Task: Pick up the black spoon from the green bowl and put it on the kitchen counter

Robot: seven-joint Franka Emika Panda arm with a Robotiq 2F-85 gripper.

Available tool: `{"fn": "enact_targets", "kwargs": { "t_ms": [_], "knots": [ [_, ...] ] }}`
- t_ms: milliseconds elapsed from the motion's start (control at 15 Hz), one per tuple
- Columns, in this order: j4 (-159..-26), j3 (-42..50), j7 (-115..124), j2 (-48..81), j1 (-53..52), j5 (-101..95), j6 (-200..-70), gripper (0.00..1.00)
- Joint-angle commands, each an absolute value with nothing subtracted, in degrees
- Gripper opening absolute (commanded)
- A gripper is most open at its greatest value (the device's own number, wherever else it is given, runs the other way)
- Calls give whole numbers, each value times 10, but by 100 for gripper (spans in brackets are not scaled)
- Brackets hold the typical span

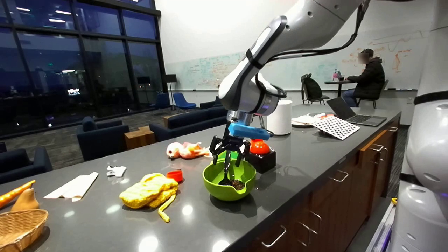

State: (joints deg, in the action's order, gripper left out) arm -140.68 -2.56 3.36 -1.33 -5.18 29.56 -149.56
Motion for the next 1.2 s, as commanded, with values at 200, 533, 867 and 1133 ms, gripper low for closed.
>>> {"fn": "enact_targets", "kwargs": {
  "t_ms": [200,533,867,1133],
  "knots": [
    [-1355,-34,78,55,-47,274,-1511,100],
    [-1336,-34,88,87,-43,269,-1512,100],
    [-1329,-35,88,97,-39,271,-1512,52],
    [-1328,-35,89,94,-39,270,-1512,22]
  ]
}}
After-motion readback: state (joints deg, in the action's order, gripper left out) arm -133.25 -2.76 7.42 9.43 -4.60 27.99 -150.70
